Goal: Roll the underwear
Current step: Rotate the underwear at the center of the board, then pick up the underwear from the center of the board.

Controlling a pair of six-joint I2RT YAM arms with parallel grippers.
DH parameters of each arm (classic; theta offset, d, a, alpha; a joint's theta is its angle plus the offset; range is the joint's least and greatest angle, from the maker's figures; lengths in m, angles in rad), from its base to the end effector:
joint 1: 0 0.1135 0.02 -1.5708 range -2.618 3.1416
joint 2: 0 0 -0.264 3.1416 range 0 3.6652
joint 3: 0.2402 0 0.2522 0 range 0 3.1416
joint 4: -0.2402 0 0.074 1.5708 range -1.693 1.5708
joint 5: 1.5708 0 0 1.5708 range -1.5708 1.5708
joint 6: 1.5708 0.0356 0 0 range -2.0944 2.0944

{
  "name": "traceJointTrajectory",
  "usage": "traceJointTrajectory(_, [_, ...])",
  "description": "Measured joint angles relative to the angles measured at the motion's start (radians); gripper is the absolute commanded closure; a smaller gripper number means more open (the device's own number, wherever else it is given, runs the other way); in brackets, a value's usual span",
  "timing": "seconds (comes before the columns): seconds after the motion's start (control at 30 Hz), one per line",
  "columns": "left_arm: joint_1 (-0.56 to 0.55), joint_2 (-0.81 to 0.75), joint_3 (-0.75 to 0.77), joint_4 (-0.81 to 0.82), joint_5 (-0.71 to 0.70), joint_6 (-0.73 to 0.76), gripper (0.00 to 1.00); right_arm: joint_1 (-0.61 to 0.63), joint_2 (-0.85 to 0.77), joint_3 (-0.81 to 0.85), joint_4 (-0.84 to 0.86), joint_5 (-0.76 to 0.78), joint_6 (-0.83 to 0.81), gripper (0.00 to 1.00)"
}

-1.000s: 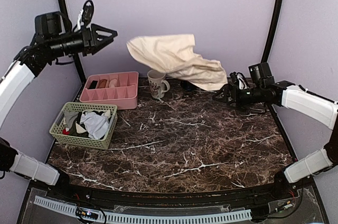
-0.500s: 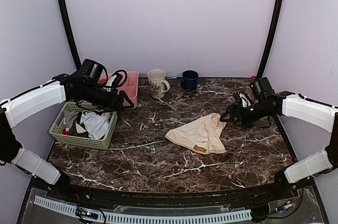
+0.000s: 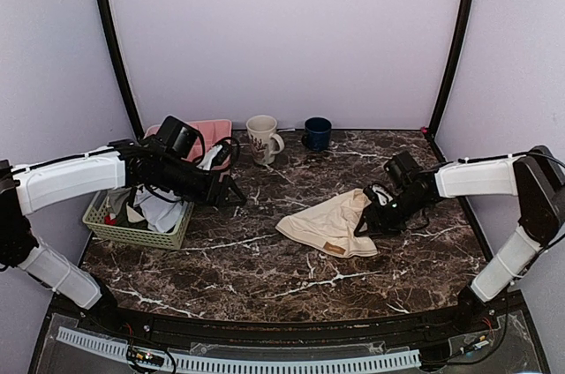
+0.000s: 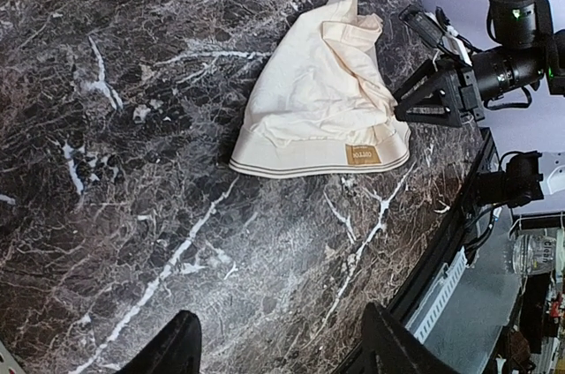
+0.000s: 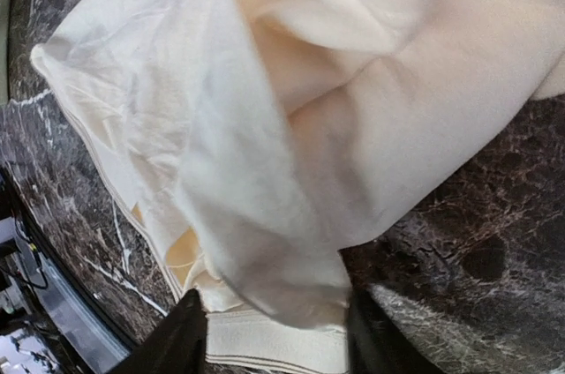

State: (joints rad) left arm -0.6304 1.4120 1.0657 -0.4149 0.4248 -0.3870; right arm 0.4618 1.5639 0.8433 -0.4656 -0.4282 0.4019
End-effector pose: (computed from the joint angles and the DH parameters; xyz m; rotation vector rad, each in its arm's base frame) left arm 0.2386 -0.1923 0.2741 0.5236 2.4110 -0.9754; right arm 0.2456 0.1388 0.1623 -0.2070 2.8600 0.7992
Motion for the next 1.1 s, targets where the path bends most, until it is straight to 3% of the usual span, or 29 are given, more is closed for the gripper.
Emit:
traceJointTrajectory(0.13, [-0.025,-0.012,-0.026,0.003,-0.008,-0.014,0.46,0.022,0.047,-0.051,0.06,-0.016,0.029,0.92])
traceJointTrajectory(0.23, [-0.029,-0.035,-0.043,0.004,-0.021,-0.025,0.52,0.096,0.047,-0.092,0.133,-0.052,0.075,0.98])
traceJointTrajectory(0.3, [-0.029,-0.048,-0.056,0.008,-0.028,-0.032,0.52,0.204,0.047,-0.115,0.192,-0.08,0.163,0.9])
traceJointTrajectory(0.47, [-0.029,-0.043,-0.084,0.005,-0.049,-0.052,0.47,0.512,0.083,0.019,0.237,-0.163,0.308,0.45])
traceJointTrajectory(0.5, [-0.029,-0.036,-0.084,0.005,-0.048,-0.055,0.47,0.54,0.085,0.072,0.233,-0.18,0.312,0.42])
traceJointTrajectory(0.6, [-0.035,-0.018,-0.084,0.006,-0.048,-0.064,0.46,0.524,0.045,0.18,0.221,-0.202,0.301,0.41])
traceJointTrajectory(0.7, [-0.055,0.0,-0.084,0.012,-0.048,-0.073,0.46,0.394,-0.056,0.206,0.203,-0.201,0.264,0.43])
traceJointTrajectory(0.8, [-0.101,0.028,-0.084,0.034,-0.051,-0.087,0.45,0.272,-0.06,0.237,0.169,-0.167,0.201,0.45])
traceJointTrajectory(1.1, [-0.269,0.157,-0.095,0.117,-0.044,-0.157,0.47,0.258,0.401,0.573,-0.009,-0.04,0.019,0.4])
